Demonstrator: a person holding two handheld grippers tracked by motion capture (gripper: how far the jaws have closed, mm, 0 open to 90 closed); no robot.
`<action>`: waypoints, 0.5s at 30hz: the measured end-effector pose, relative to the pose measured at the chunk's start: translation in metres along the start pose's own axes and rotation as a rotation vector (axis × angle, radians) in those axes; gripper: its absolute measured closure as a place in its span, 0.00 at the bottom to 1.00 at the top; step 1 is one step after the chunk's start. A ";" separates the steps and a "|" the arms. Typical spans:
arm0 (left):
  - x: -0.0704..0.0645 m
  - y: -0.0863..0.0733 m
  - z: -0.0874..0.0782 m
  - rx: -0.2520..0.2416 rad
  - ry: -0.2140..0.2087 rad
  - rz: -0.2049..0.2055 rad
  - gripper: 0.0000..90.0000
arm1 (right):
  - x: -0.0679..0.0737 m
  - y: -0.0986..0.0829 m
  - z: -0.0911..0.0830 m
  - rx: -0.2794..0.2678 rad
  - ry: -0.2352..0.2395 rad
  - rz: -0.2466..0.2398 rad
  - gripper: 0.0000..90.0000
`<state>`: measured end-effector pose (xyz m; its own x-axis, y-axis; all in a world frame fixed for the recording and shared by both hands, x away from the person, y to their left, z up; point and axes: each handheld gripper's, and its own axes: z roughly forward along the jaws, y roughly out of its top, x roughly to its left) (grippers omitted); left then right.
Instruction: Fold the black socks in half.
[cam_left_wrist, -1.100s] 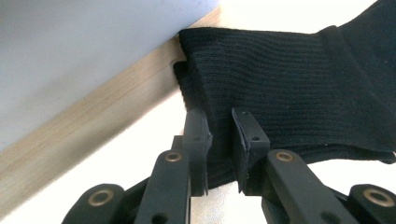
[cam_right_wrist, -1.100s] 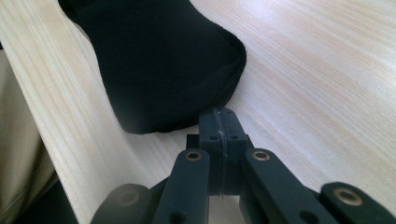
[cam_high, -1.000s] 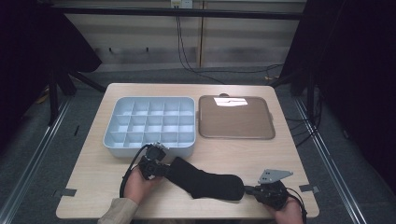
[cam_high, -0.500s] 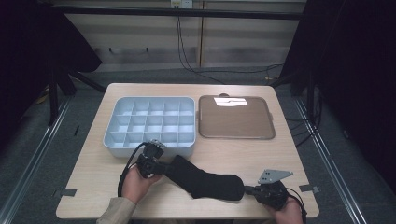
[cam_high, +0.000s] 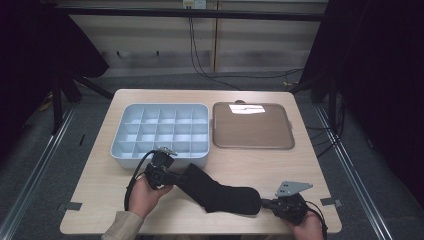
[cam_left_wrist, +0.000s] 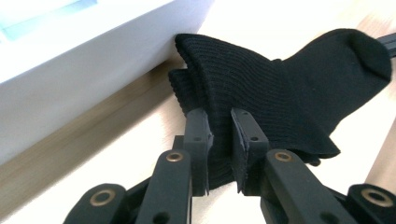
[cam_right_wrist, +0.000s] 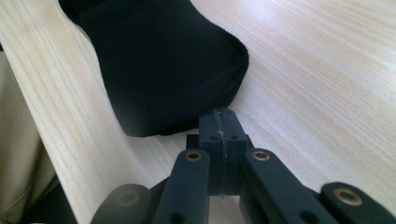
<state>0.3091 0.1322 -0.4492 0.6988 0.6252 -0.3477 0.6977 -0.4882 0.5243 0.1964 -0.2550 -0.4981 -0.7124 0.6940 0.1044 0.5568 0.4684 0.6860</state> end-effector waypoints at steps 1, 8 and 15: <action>0.000 0.000 0.000 0.000 0.000 0.000 0.87 | 0.000 0.000 0.000 -0.003 0.005 0.003 1.00; -0.003 0.005 -0.007 -0.011 -0.027 0.006 0.87 | 0.002 0.002 0.002 -0.002 0.008 0.006 1.00; -0.007 0.009 -0.014 -0.010 -0.039 0.013 0.87 | 0.002 0.002 0.004 -0.012 0.026 0.010 1.00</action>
<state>0.3083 0.1318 -0.4315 0.7134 0.5946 -0.3709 0.6871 -0.4895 0.5369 0.1984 -0.2506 -0.4996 -0.7178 0.6840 0.1300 0.5590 0.4549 0.6932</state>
